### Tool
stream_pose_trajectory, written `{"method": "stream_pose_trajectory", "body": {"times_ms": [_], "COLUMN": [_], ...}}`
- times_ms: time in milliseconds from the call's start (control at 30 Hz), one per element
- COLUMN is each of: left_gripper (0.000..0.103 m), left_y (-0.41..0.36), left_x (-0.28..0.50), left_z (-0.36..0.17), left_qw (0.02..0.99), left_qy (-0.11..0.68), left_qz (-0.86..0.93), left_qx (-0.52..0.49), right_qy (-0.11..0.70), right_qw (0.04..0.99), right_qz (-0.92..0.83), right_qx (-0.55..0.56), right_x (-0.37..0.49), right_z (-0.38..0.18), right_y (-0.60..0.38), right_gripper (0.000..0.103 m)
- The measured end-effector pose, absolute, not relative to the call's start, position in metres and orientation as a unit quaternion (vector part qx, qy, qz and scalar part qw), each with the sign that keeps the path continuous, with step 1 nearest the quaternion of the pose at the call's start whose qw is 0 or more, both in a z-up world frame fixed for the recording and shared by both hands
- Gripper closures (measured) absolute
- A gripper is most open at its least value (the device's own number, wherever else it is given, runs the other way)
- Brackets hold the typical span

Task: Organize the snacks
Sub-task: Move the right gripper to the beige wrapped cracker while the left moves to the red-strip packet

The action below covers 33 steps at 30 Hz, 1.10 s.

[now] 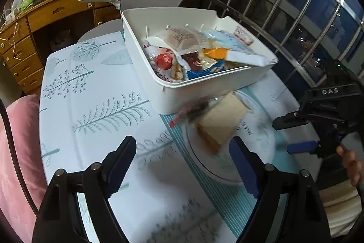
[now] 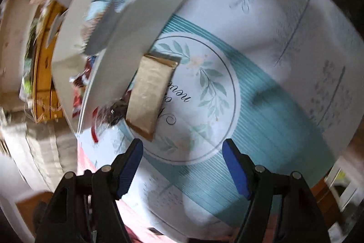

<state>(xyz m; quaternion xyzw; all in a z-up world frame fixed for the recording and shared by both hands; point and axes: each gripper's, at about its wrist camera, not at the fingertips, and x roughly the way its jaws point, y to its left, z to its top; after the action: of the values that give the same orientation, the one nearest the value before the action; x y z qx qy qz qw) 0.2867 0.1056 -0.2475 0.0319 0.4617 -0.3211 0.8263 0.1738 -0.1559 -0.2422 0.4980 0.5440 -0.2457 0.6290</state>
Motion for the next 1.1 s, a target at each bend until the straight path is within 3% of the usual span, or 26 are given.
{"method": "stream_pose_trajectory", "body": {"times_ms": [600,1100], "left_gripper": [0.027,0.046], "left_y": [0.073,0.056], "left_x": [0.309,0.326], "left_z": [-0.281,-0.305], "left_qw": [0.836,0.830], "left_qy": [0.443,0.467], "left_qz": [-0.324,-0.304], "left_qx": [0.000,0.002], "right_qy": [0.499,0.509], "right_qw": [0.583,0.562], "right_qz": [-0.277,-0.332], "right_qx": [0.578,0.561], "right_x": [0.222,0.260], "right_z": [-0.287,-0.292], "right_y": [-0.153,-0.164], "right_gripper": [0.030,0.030]}}
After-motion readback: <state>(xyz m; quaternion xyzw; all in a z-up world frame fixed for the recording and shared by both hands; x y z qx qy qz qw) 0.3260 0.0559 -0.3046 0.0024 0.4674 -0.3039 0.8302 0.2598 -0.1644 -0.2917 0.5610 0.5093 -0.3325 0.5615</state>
